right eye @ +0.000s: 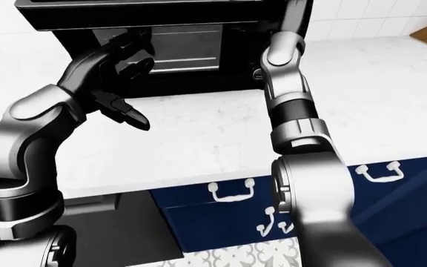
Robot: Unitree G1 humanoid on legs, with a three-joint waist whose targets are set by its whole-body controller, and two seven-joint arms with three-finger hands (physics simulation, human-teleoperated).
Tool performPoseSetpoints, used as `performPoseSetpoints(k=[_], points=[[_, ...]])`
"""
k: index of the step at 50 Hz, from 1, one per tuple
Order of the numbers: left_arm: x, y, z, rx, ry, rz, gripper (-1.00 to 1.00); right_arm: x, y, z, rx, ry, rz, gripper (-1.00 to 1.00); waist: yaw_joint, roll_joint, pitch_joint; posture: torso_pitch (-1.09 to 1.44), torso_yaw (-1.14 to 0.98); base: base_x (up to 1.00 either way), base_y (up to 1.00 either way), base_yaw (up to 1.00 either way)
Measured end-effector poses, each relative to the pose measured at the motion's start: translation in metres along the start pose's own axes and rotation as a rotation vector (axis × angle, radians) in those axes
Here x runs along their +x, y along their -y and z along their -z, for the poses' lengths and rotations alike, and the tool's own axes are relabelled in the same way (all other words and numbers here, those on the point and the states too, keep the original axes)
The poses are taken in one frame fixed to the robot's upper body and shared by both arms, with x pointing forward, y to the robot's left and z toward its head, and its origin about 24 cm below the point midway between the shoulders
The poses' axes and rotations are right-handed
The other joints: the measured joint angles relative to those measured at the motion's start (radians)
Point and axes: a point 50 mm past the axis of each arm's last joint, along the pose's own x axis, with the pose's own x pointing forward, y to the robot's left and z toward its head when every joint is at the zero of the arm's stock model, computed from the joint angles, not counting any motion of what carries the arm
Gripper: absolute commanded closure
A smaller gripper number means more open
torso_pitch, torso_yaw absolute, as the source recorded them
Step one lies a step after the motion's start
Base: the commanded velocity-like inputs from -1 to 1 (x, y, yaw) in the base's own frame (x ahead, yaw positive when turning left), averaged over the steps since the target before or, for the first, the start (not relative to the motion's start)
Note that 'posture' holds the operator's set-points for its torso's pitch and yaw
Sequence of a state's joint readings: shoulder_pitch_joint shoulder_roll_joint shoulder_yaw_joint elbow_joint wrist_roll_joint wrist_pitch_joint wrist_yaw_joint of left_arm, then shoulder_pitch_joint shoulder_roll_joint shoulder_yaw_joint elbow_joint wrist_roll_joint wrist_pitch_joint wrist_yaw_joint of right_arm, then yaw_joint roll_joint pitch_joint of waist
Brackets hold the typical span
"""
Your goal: Close the toaster oven door.
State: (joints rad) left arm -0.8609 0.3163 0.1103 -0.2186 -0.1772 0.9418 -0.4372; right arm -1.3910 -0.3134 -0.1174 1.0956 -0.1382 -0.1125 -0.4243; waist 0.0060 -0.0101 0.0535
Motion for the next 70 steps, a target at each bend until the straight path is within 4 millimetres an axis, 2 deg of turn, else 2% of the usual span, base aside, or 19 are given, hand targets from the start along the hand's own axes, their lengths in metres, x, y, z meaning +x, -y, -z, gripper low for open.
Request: performPoseSetpoints(k=[17,39,56,70], points=[[0.011,-0.006,-0.006,0.009,0.001,-0.006,-1.00,-0.001,0.002,0.004,-0.010,-0.008,0.012,-1.00,0.001,0.000,0.001,0.00,0.00,0.00,0.00,0.00],[0.034,-0.019,-0.024,0.009,-0.001,-0.025,-1.00,-0.004,0.001,0.009,-0.009,-0.018,0.000,-1.00,0.003,-0.005,0.003,0.00,0.00,0.00,0.00,0.00],[0.046,-0.023,-0.024,0.015,-0.006,-0.011,-1.00,-0.004,0.002,0.012,-0.010,-0.029,0.003,-1.00,0.006,-0.006,0.002,0.00,0.00,0.00,0.00,0.00],[0.066,-0.033,-0.024,0.019,-0.024,-0.002,-1.00,-0.005,-0.001,0.010,-0.005,-0.022,-0.012,-1.00,0.007,-0.013,0.007,0.00,0.00,0.00,0.00,0.00]])
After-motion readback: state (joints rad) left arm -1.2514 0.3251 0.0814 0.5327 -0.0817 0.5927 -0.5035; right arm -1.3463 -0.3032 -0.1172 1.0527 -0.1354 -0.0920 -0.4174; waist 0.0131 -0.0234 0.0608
